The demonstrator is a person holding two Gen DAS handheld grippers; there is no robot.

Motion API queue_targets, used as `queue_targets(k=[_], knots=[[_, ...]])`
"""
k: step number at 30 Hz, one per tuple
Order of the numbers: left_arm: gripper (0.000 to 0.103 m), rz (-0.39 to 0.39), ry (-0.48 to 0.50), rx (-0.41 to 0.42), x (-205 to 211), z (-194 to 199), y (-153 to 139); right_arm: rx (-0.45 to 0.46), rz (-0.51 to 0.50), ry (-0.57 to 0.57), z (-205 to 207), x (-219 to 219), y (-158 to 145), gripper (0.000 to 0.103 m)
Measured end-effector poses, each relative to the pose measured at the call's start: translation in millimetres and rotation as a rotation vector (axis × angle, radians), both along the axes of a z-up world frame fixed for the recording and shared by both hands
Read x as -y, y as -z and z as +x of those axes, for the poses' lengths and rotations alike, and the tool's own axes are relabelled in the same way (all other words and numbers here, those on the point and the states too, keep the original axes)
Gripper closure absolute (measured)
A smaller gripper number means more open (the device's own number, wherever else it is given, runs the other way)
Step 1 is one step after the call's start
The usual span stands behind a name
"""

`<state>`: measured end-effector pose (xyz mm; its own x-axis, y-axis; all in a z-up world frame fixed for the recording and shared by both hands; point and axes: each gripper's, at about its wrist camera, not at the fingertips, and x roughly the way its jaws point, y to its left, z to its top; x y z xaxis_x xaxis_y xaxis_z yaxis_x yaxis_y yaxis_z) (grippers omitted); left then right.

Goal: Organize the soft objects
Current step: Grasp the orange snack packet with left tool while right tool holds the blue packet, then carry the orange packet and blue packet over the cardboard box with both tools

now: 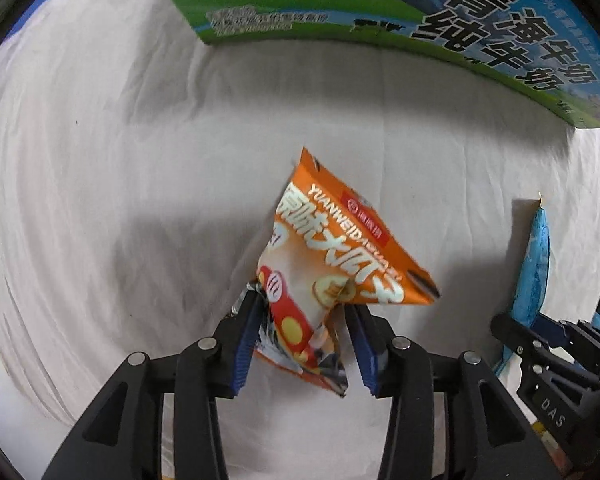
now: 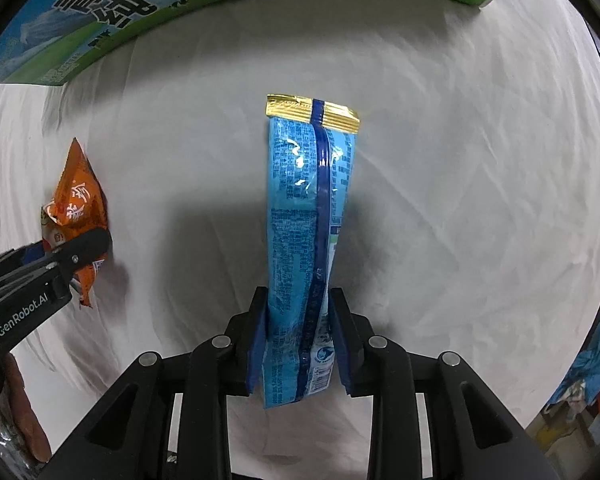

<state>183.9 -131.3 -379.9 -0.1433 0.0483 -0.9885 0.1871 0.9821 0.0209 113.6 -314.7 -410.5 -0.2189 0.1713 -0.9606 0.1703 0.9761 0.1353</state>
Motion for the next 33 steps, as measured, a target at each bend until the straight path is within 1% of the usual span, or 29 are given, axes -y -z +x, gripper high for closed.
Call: queue_targets(k=[3,4,5,7,10,13,14,15,16,17,19,22,23,24,26,28,29,30,31,32,33], knots=[[0.063,0.002,0.002,0.029,12.4,6.7,-6.8,0.006,-0.014,0.001,-2.0,-2.0,1.2,0.072],[0.066,-0.001,-0.001,0.039,13.5,7.0,-9.3,0.007,-0.024,-0.005,-2.9,-4.6,1.8,0.072],[0.073,-0.004,-0.001,0.044,18.6,0.1,-14.7,0.007,-0.038,-0.016,-4.7,-7.7,2.3,0.075],[0.077,-0.032,-0.004,0.05,18.1,-5.1,-23.5,0.014,-0.041,-0.024,-7.4,-8.2,-6.5,0.076],[0.078,-0.09,-0.036,0.022,14.2,-17.9,-39.1,0.006,-0.026,-0.039,-9.2,-7.1,-8.2,0.077],[0.076,-0.163,-0.06,-0.028,7.5,-37.4,-48.0,0.006,0.002,-0.047,-11.9,-6.7,-8.5,0.077],[0.067,-0.177,-0.069,-0.043,5.5,-42.3,-49.3,0.001,0.011,-0.053,-12.0,-6.4,-7.8,0.077],[0.06,-0.183,-0.076,-0.058,3.0,-45.8,-49.6,-0.005,0.019,-0.055,-9.5,-4.7,-4.4,0.077],[0.05,-0.18,-0.088,-0.066,-1.4,-48.1,-51.4,-0.005,0.027,-0.048,-8.8,-2.0,-3.9,0.077],[0.044,-0.175,-0.098,-0.059,-5.6,-49.4,-54.1,-0.005,0.037,-0.046,-7.9,-0.4,-2.9,0.077],[0.04,-0.163,-0.11,-0.045,-10.7,-49.8,-56.9,-0.005,0.044,-0.045,-6.3,0.3,-2.1,0.077],[0.039,-0.138,-0.097,-0.038,-10.7,-42.8,-55.9,-0.004,0.052,-0.05,-4.1,0.3,-2.3,0.077],[0.035,-0.135,-0.089,-0.036,-8.4,-40.6,-53.7,-0.002,0.052,-0.052,-5.0,3.6,-2.9,0.077],[0.032,-0.126,-0.068,-0.036,-2.4,-37.3,-48.9,-0.002,0.052,-0.056,-2.3,11.7,-7.9,0.077],[0.028,-0.094,-0.026,-0.041,3.4,-27.7,-30.8,0.004,0.047,-0.06,-2.4,12.7,-10.5,0.077],[0.027,-0.069,0.007,-0.064,15.1,-26.9,-13.1,0.006,0.044,-0.063,-13.1,19.5,-13.6,0.077],[0.025,-0.046,0.023,-0.077,20.4,-27.5,-5.4,0.009,0.041,-0.061,-12.6,20.6,-21.5,0.077],[0.018,-0.03,0.046,-0.07,27.7,-28.3,-2.5,0.011,0.038,-0.058,-12.3,22.0,-24.0,0.077],[0.015,-0.011,0.068,-0.057,33.7,-28.2,-0.4,0.015,0.036,-0.056,-11.3,22.7,-27.8,0.077],[0.008,0.009,0.087,-0.051,38.5,-29.6,1.6,0.019,0.034,-0.053,-11.0,22.4,-28.9,0.077],[0.005,0.004,0.088,-0.043,41.2,-29.7,3.0,0.022,0.033,-0.048,-11.1,24.5,-30.6,0.077]])
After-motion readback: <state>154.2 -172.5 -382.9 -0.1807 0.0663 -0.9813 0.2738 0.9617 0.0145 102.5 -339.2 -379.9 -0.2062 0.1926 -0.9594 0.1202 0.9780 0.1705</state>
